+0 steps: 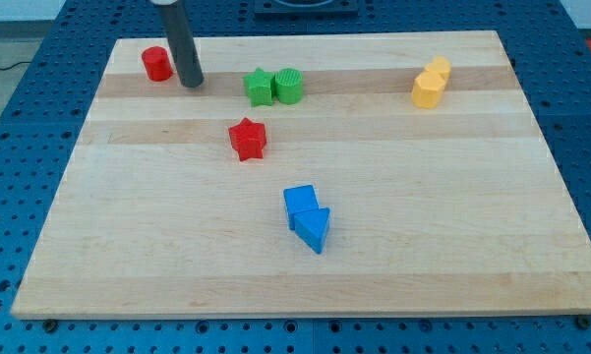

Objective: Place the red circle to the top left corner

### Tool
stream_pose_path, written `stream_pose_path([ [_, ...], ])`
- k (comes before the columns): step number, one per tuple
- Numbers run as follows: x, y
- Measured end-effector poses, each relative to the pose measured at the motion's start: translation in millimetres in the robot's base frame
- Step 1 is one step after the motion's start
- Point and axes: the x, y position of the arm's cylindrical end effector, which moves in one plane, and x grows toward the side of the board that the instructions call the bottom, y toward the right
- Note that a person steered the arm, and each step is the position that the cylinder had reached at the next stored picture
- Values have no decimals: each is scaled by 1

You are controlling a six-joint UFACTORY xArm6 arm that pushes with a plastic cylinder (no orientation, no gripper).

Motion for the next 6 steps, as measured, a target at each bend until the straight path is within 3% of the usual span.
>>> stream_pose_path([
  [1, -12, -22],
  [3, 26, -22],
  [6, -17, -71],
])
